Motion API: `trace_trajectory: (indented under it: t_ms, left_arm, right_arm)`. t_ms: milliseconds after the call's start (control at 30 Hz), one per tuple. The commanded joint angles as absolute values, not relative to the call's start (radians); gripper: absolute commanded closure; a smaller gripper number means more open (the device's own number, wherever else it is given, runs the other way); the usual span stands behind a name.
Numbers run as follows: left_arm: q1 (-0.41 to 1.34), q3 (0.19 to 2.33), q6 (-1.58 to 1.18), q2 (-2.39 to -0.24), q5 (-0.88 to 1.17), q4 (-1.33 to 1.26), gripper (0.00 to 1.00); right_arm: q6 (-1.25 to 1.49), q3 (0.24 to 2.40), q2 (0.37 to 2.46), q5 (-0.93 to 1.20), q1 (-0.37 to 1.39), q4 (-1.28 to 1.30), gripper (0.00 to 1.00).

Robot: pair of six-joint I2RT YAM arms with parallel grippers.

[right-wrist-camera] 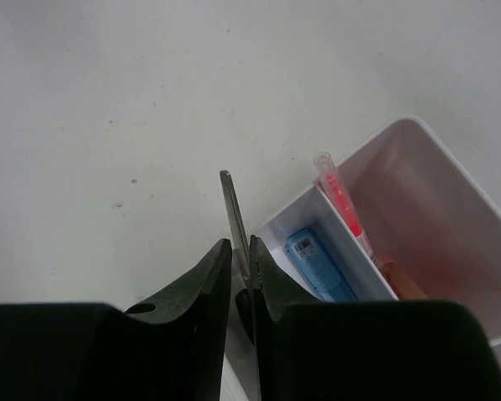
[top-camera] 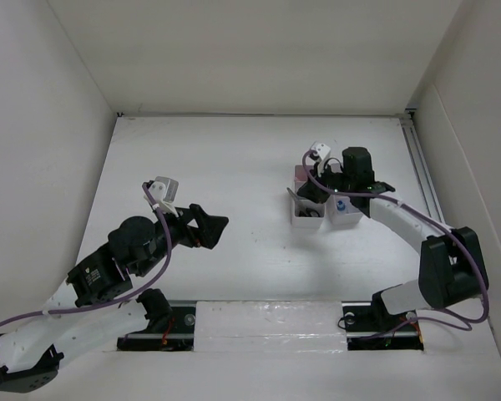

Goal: Sort the stationery into containers
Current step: Place the scissors in the storage box, then reset both arms

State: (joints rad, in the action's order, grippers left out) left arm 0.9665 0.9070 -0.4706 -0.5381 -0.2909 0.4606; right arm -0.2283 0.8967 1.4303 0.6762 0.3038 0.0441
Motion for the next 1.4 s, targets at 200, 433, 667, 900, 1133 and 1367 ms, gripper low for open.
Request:
trace_trajectory:
  t_ms: [200,433,667,900,1133,1367]
  left_arm:
    - [0.965,0.896,-0.454,-0.54,-0.285,0.425,0.0]
    - [0.965,0.896,-0.517,-0.54,-0.425,0.463,0.0]
    - [0.921,0.94,-0.656,-0.572,-0.655,0.586,0.0]
    - [0.882,0.972,-0.811,-0.496,-0.848,0.724,0.0]
    - [0.882,0.982,-0.923,-0.353,-0.933,0.799,0.0]
    - [0.882,0.973,-0.934,-0.247,-0.943,0.799,0.0]
  right_arm:
    - [-0.207,0.905,1.315,0.67,0.314,-0.005,0.79]
    - [-0.066,0.926,1.148,0.462,0.357,-0.02,0.63]
    - [0.22,0.927,0.893,-0.106,0.531,0.044,0.01]
    - [0.489,0.968,0.626,-0.415,0.633,0.362,0.01]
    - [0.561,1.026,0.413,-0.451,0.653,0.595,0.01]
    - [0.561,1.049,0.239,-0.376,0.653,0.678,0.0]
